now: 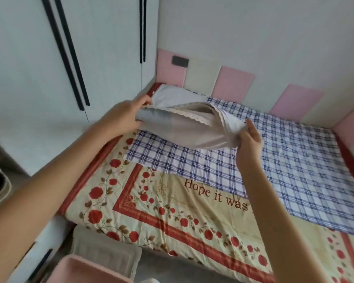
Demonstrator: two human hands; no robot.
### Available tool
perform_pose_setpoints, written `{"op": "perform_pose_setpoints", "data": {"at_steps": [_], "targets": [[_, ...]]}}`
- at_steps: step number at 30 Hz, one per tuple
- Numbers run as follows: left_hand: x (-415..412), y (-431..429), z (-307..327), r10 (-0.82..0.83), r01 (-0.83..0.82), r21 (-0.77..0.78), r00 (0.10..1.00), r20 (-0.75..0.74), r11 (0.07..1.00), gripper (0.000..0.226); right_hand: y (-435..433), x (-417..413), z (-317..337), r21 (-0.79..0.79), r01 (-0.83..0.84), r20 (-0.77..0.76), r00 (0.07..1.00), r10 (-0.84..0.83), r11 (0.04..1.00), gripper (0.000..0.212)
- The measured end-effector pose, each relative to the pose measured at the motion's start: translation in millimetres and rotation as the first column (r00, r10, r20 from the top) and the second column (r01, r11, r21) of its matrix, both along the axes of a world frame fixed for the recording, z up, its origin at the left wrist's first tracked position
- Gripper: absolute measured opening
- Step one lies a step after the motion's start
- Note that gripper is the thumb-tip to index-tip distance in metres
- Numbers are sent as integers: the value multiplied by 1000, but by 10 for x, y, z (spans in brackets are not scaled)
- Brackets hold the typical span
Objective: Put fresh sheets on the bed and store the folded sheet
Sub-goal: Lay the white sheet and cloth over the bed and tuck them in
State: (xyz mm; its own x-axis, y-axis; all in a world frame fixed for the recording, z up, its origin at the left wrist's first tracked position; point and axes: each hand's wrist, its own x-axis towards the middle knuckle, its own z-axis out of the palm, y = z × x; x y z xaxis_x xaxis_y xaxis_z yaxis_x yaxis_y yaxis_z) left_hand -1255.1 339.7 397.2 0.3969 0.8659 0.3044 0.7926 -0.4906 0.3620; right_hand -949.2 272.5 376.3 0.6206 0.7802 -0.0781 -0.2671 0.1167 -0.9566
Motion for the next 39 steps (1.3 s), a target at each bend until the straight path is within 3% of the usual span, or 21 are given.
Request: {"op": "perform_pose_setpoints", "data": {"at_steps": [2,5,7,9,11,13,16,19,21,22,25,26,28,30,32,34,36,39], "targets": [[61,162,345,73,-72,154,997,0,986,47,129,70,299,45,25,63,998,-27,999,59],[141,322,858,86,-179,438,971,225,881,35,185,101,801,190,96,239,961,-141,977,62],[226,334,1000,54,-231,547,946,320,805,27,240,133,1056,276,97,315,931,-185,956,61],[295,401,948,136,-262,521,954,268,813,23,268,248,1321,297,127,306,926,-220,946,60],[293,455,839,289,-344,345,936,201,873,25,219,399,1510,295,111,282,939,-198,949,61],[280,482,836,338,-403,243,902,271,882,30,176,477,1595,295,87,328,926,-187,951,65],[354,416,1042,310,-456,362,866,393,813,34,142,613,1570,369,111,320,917,-238,923,62],[531,329,1354,238,-398,489,903,357,776,37,70,845,1635,483,145,389,848,-360,864,54],[668,285,1429,220,-391,423,891,397,817,32,5,964,1639,466,103,576,718,-390,879,47],[733,260,1417,221,-401,356,865,451,844,27,-20,1013,1596,424,72,705,600,-379,903,49],[943,170,1392,173,-353,197,783,597,915,15,-69,1208,1396,215,86,957,182,-228,973,98],[1045,122,1380,155,-333,194,781,605,923,13,-102,1322,1351,133,159,982,111,-152,978,106],[1189,43,1316,105,-253,207,836,539,945,9,-113,1519,1270,34,313,998,45,-50,949,89],[1379,-58,1176,15,-98,219,936,351,971,3,-189,1715,1221,77,438,996,-66,-53,896,37],[1522,-189,985,-72,67,180,997,21,981,31,-251,1915,1112,173,433,983,-134,-126,885,11],[1634,-308,753,-111,126,40,957,-268,991,81,-336,2023,941,206,282,975,-140,-172,937,13],[1676,-365,491,-148,105,-127,904,-401,986,110,-439,1979,749,117,119,993,-36,-114,986,12],[1605,-464,-17,-215,58,-365,889,-405,929,137,-605,1787,431,-27,13,973,228,23,1000,10]]}}
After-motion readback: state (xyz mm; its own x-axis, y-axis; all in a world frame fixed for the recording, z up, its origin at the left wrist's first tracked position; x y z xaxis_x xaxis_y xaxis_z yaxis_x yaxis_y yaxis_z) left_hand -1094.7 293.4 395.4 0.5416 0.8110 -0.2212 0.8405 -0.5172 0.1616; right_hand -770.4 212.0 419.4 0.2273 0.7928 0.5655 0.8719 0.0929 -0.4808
